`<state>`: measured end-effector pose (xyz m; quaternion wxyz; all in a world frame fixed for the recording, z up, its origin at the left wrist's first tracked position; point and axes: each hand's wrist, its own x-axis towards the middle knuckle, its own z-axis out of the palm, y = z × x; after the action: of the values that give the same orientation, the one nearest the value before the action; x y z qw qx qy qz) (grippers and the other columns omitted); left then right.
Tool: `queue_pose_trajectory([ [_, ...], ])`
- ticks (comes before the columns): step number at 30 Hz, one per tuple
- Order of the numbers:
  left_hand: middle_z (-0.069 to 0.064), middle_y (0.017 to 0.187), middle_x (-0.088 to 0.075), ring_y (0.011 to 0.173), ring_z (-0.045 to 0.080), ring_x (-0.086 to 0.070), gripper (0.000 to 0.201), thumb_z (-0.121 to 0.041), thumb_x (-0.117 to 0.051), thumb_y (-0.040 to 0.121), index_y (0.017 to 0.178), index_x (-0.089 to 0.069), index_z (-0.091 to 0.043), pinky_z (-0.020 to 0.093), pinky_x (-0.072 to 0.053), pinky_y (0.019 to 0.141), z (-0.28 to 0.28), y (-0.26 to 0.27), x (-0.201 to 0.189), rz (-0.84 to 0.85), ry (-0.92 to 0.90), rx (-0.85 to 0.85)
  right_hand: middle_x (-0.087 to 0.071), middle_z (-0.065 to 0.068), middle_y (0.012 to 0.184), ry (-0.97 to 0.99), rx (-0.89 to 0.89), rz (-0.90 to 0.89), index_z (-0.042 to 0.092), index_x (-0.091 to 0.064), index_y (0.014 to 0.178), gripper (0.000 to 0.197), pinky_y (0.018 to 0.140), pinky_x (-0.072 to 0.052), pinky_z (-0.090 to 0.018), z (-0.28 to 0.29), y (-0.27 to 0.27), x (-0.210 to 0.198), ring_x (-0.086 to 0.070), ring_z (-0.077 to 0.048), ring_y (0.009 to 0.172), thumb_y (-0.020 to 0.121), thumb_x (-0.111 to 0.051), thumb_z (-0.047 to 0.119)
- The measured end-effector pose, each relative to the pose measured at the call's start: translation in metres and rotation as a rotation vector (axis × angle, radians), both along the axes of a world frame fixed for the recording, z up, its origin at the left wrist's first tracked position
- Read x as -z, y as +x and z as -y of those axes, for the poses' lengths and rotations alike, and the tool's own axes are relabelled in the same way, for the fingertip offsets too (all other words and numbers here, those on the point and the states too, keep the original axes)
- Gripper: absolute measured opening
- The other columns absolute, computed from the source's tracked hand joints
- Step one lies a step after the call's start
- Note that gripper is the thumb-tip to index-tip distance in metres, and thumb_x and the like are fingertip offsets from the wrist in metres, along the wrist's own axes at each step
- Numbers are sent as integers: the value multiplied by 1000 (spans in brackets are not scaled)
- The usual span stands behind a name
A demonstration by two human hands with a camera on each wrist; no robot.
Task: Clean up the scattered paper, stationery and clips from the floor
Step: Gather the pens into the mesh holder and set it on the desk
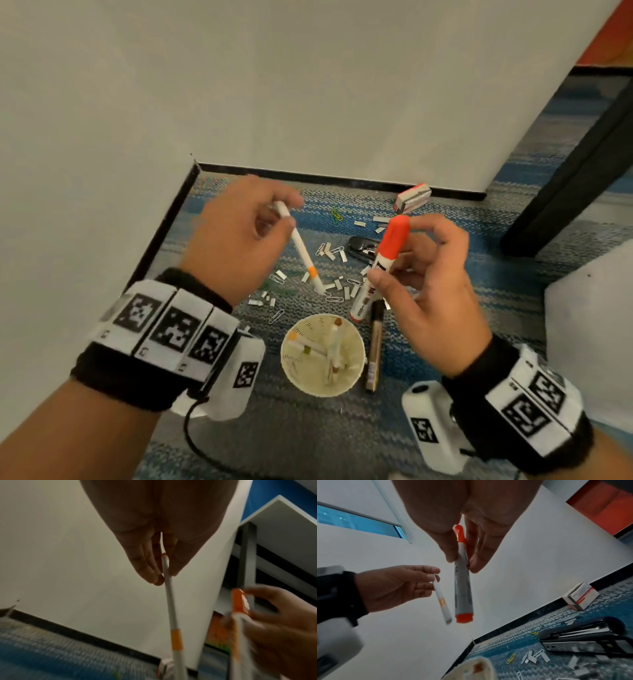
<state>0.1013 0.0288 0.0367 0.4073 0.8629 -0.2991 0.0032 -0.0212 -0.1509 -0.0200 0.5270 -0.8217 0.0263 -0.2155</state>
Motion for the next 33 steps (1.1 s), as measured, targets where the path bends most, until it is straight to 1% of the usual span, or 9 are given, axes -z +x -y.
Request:
queue_pose_trajectory([
  [5, -17, 94, -60, 81, 5, -62, 37, -13, -58, 79, 101, -49, -41, 15, -49, 75, -18, -59, 31, -87, 135, 128, -60, 12, 100, -136, -123, -142, 52, -25, 120, 64, 74, -56, -40, -21, -14, 4, -64, -10, 81, 85, -65, 16],
  [10, -31, 82, -62, 84, -6, -62, 25, -26, -53, 80, 103, -55, -36, 4, -44, 73, -26, -78, 67, -148, 148, 70, -68, -3, 110, -283, -196, -286, 47, -21, 123, 45, 80, -53, -43, -37, -26, 28, -66, -27, 98, 88, -45, 33],
  [14, -28, 99, -61, 95, -3, -59, 35, -47, -40, 80, 111, -51, -35, 15, -45, 82, -24, -83, 75, -106, 160, 67, -67, 4, 111, -278, -183, -269, 34, -45, 121, 29, 89, -49, -32, -36, -26, 36, -63, -16, 103, 92, -43, 32],
  [16, -22, 103, -62, 101, -3, -55, 40, -48, -38, 80, 110, -58, -32, 11, -42, 85, -22, -82, 75, -123, 146, 40, -65, 7, 104, -272, -74, -227, 24, -60, 106, 22, 87, -48, -27, -20, -21, 45, -60, -10, 96, 91, -46, 16],
  [19, -7, 116, -62, 109, -3, -48, 47, -47, -43, 79, 116, -58, -22, 8, -31, 95, -18, -83, 79, -71, 194, 49, -59, 7, 106, -430, -36, -381, 23, -62, 101, 36, 89, -48, -32, 5, -11, 64, -55, -11, 98, 83, -47, -4],
  [24, -8, 148, -18, 140, 10, -13, 111, -75, -59, 48, 142, -15, -34, 29, -15, 116, -10, -94, 91, -206, 454, 99, -37, 1, 143, -782, -468, -758, 28, -44, 133, 54, 102, -42, -39, 6, -15, 99, -41, -24, 126, 85, -47, 4],
  [28, -10, 147, -14, 139, 10, -10, 119, -54, -79, 54, 144, -5, -30, 18, -7, 112, -5, -95, 94, -279, 486, 139, -45, -1, 126, -915, -461, -730, 31, -55, 119, 33, 90, -47, -38, 9, -23, 113, -44, -23, 114, 89, -52, 18],
  [31, -12, 145, -20, 135, 6, -16, 113, -44, -80, 58, 144, -8, -28, 11, -7, 106, -5, -96, 98, -292, 432, 110, -59, 8, 95, -917, -201, -609, 32, -63, 99, 17, 71, -48, -27, 20, -22, 104, -48, -11, 86, 82, -68, 29],
  [33, -13, 145, -20, 135, 4, -15, 112, -42, -79, 60, 144, -7, -28, 9, -5, 105, -7, -97, 99, -297, 418, 102, -58, 12, 91, -795, -25, -499, 30, -60, 100, 16, 71, -42, -20, 28, -19, 91, -44, -6, 83, 85, -62, 33],
])
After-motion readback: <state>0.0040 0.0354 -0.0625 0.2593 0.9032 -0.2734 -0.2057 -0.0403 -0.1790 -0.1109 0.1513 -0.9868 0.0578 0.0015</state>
